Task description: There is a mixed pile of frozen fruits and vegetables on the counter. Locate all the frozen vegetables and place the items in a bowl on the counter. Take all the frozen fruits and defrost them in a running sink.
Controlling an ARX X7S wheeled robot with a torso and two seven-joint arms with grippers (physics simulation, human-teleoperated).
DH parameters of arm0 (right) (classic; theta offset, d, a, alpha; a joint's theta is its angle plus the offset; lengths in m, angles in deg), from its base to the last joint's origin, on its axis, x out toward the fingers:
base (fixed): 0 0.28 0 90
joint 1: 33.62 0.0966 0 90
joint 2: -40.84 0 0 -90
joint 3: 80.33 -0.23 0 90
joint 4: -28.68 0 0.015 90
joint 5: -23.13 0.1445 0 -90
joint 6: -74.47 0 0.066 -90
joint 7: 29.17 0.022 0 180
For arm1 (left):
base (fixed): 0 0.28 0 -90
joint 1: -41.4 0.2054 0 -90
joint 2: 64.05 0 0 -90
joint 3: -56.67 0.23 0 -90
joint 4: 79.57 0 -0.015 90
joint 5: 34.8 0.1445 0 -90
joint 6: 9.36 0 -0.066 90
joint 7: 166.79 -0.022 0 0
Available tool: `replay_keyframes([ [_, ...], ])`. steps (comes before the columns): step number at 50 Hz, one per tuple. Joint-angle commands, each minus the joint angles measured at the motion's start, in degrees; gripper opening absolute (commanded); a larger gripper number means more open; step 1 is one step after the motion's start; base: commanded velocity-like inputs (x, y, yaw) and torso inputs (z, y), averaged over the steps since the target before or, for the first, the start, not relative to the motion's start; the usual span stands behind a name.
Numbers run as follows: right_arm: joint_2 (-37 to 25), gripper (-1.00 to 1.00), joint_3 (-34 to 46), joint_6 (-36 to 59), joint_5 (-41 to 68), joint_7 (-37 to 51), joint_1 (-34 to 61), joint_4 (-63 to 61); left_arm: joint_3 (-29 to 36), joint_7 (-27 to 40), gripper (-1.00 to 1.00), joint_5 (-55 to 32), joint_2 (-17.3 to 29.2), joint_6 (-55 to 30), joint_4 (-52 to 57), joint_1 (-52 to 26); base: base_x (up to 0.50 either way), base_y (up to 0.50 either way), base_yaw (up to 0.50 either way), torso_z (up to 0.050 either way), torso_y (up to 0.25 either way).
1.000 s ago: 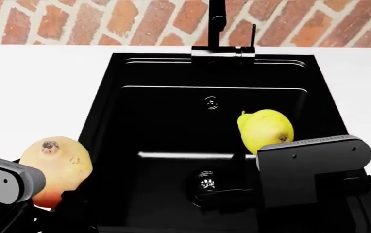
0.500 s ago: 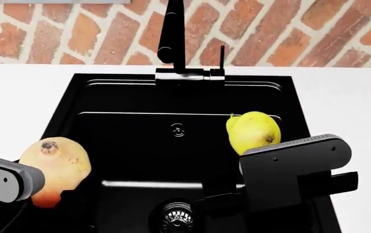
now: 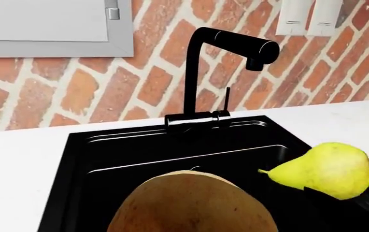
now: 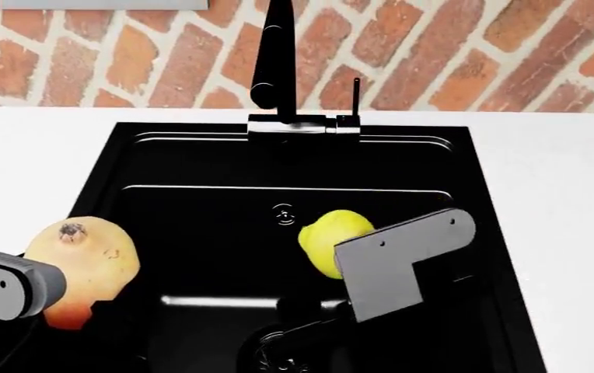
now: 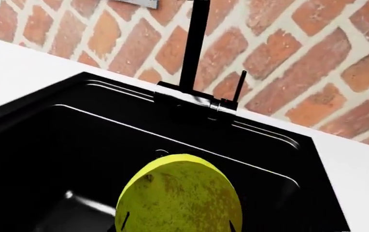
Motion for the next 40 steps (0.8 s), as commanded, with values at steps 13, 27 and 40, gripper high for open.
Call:
replay_keyframes([
  [13,12.13,-1.00,9.68,-3.45,-6.50,-24.53,10.36,35.41,-0.32,1.17,-1.00,-1.18,0.28,1.33,-0.10,-0.21,0.00,0.00,0.00,0.000,0.001],
  [27,16.64,-1.00,11.67,-9.36,-9.13,-30.14,8.66,48.42,-0.03,1.34,-1.00,-1.22,0.19,1.60,-0.12,-0.48,0.00,0.00,0.00,0.001,0.001],
  [40,19.04,-1.00,12.71,-12.17,-10.49,-32.79,8.32,55.26,-0.24,1.32,-1.00,-1.39,0.69,2.11,0.02,0.06,0.00,0.00,0.00,0.000,0.000],
])
